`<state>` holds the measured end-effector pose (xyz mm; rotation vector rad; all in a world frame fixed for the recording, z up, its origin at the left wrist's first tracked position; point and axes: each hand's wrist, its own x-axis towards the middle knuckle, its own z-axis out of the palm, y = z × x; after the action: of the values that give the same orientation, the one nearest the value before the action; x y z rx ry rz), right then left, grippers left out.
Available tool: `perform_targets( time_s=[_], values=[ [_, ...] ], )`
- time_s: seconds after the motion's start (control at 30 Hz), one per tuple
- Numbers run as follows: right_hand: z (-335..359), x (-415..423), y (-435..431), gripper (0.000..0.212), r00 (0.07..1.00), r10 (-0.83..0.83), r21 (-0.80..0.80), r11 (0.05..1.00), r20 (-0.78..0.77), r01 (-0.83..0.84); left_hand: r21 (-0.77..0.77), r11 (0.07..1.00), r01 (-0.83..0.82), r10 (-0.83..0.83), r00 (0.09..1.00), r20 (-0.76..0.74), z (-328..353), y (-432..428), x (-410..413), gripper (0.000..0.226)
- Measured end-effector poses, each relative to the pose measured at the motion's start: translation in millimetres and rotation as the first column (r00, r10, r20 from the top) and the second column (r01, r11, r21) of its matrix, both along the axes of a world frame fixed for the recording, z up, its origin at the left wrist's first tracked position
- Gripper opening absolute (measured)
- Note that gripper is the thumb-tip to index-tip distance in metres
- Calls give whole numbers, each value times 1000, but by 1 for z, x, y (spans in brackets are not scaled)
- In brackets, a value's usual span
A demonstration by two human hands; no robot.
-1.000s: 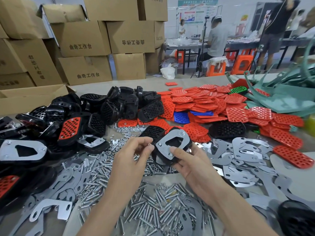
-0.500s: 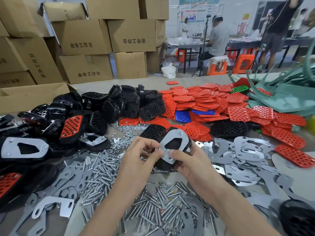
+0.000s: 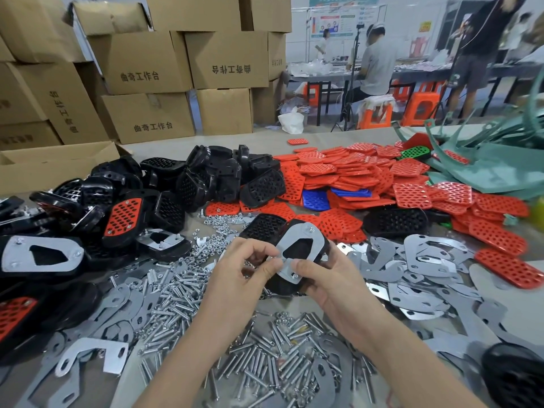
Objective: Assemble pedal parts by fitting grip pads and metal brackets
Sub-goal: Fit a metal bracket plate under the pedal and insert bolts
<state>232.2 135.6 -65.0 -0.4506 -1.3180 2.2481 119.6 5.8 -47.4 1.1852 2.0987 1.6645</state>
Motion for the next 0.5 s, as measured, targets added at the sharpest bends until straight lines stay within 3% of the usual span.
perform_targets(
  time_s=[0.17, 0.5],
  values=[
    [3, 1, 0, 46, 1000, -6, -27, 1000, -4, 5, -19, 996, 85, -85, 996, -31, -1, -5, -3, 21],
    [0, 1, 2, 52, 998, 27, -29, 999, -63, -29, 25, 999, 22, -22, 999, -26, -2, -1, 1, 10]
  ],
)
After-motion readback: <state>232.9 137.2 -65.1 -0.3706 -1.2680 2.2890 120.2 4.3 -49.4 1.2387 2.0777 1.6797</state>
